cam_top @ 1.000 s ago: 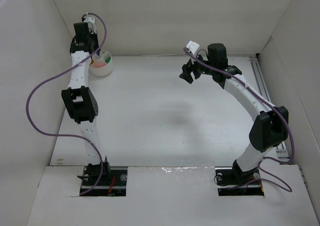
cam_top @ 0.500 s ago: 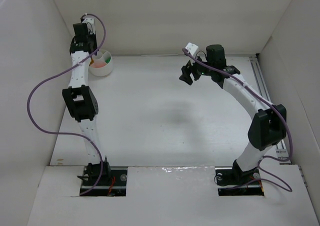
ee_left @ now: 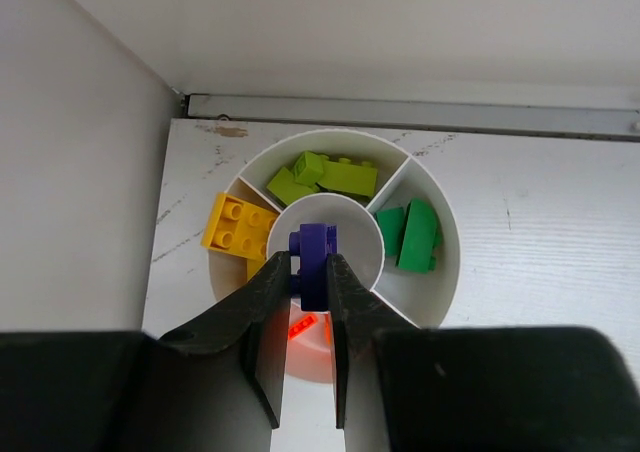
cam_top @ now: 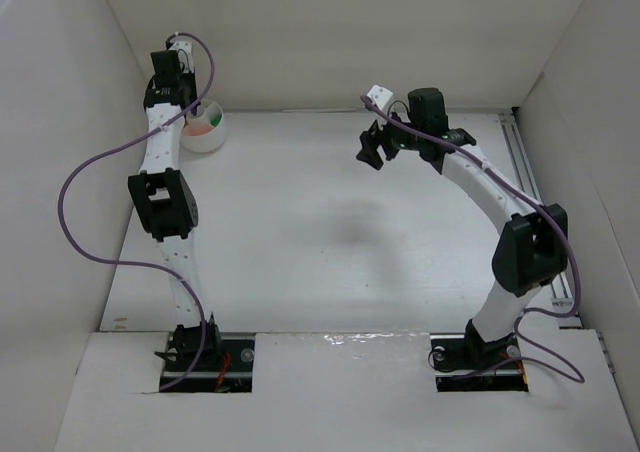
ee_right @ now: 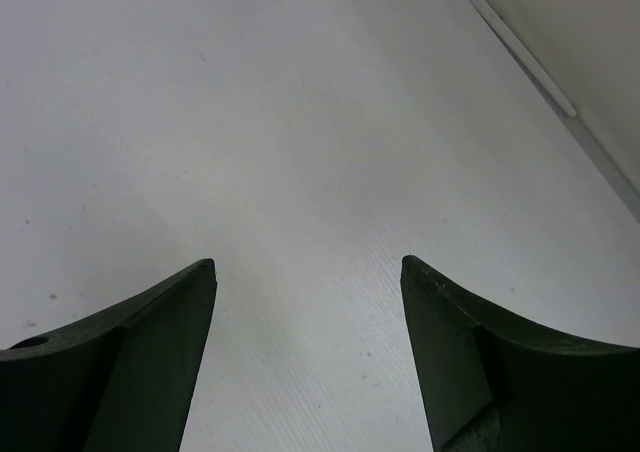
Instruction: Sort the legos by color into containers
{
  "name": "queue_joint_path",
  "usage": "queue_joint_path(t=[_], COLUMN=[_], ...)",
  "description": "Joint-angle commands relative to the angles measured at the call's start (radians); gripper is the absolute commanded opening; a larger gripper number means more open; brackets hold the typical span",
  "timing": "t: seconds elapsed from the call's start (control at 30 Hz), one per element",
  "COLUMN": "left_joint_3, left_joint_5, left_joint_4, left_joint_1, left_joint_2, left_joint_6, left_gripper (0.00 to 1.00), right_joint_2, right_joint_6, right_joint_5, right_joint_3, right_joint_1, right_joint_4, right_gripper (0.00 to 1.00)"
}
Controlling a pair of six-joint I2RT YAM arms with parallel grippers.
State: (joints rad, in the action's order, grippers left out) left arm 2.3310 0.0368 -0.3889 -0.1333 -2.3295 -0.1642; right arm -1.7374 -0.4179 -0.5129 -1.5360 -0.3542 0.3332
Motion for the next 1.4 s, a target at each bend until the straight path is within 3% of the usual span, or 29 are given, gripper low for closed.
queue_joint_path(t=[0.0, 0.13, 0.5, 0.7, 0.83, 0.93, 1.03, 1.13, 1.2, 1.37], left_joint_3=[0.05, 0.041, 0.031, 0.041, 0.062, -0.007, -0.139, -0.272, -0.396, -0.591], left_joint_5=[-0.012, -0.012, -0.032, -0.002, 0.04, 0.118, 0.155, 0.234, 0.311, 0.436], left_joint_4=[0.033, 0.024, 0.033, 0.033, 0.051, 0.097, 0.107, 0.082, 0.071, 0.107], left_joint_1=[-0.006, -0.006, -0.006, -0.006, -0.006, 0.021, 0.092, 0.144, 0.153, 0.153], left_joint_2=[0.01, 0.001, 0.001, 0.013, 0.076, 0.183, 0.306, 0.395, 0.433, 0.501], left_joint_6=[-0.008, -0.008, 0.002, 0.02, 0.02, 0.0, -0.067, -0.067, 0.014, 0.138], left_gripper=[0.0, 0.02, 0.47, 0.48, 0.42, 0.44, 0.53, 0.74, 1.0, 1.0], right_joint_2=[-0.016, -0.025, -0.034, -0.034, -0.034, -0.024, -0.014, -0.025, -0.025, 0.015], right_joint_6=[0.01, 0.01, 0.01, 0.01, 0.01, 0.045, 0.152, 0.317, 0.367, 0.415], right_joint_5=[0.004, 0.004, 0.004, 0.004, 0.013, 0.037, 0.048, 0.048, 0.039, 0.06], right_joint_3=[-0.058, -0.067, -0.067, -0.067, -0.056, -0.024, -0.003, 0.022, 0.034, 0.135], right_joint_1=[-0.008, -0.008, -0.008, -0.008, -0.008, -0.008, 0.023, 0.092, 0.145, 0.236], right_joint_4=[0.001, 0.001, 0.001, 0.001, -0.011, -0.068, -0.106, -0.158, -0.169, -0.194], right_gripper=[0.79, 0.81, 0.82, 0.82, 0.82, 0.82, 0.82, 0.83, 0.84, 0.95])
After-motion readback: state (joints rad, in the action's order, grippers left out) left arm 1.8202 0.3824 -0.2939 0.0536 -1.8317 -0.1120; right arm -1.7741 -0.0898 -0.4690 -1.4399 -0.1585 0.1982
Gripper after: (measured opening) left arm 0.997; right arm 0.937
